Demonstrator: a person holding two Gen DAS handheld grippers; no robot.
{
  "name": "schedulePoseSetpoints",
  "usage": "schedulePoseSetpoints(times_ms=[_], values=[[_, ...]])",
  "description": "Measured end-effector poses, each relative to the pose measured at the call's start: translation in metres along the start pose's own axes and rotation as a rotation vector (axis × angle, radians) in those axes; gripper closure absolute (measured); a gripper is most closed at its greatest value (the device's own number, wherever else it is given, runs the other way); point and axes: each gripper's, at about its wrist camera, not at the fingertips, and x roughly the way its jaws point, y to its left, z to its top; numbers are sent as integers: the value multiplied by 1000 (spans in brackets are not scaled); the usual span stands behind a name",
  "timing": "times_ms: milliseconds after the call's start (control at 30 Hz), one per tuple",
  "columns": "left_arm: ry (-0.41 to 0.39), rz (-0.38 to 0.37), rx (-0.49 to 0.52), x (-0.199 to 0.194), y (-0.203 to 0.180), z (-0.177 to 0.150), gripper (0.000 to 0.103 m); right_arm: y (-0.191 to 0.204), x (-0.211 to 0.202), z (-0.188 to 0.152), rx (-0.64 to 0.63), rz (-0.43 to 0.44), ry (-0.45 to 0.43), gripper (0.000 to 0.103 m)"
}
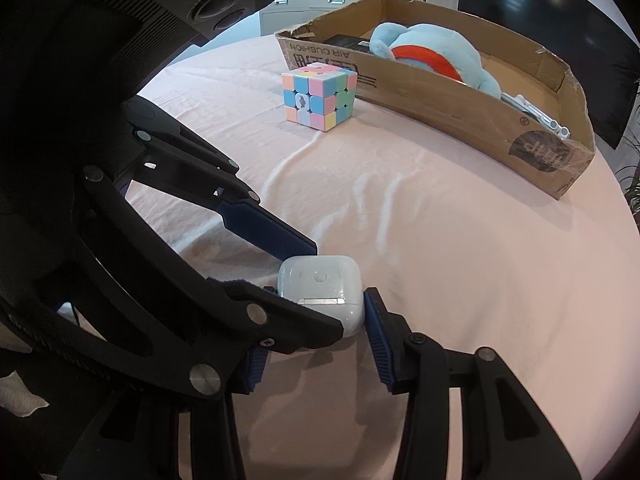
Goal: Organize objects
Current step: 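Grasp the white earbuds case with the right gripper, then carry the earbuds case with the right gripper into the box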
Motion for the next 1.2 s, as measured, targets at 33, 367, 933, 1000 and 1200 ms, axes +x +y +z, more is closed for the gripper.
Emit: schedulePoseSetpoints(times_ms=[33,367,933,1000,1200], values=[[1,4,2,-1,-1,0,61,0,0,0,-1,0,1,62],[-34,10,12,-14,-5,11,61,-1,-9,9,-5,-18,0,62],[-113,20,39,-58,-5,70,60,-31,-38,61,10,-106,-41,62],[-120,26,47,-61,-4,80,60,-35,-39,68,10,-119,-48,62],[-139,41,67,-69,-1,110,60,-51,-44,87,18,-149,-80,62]])
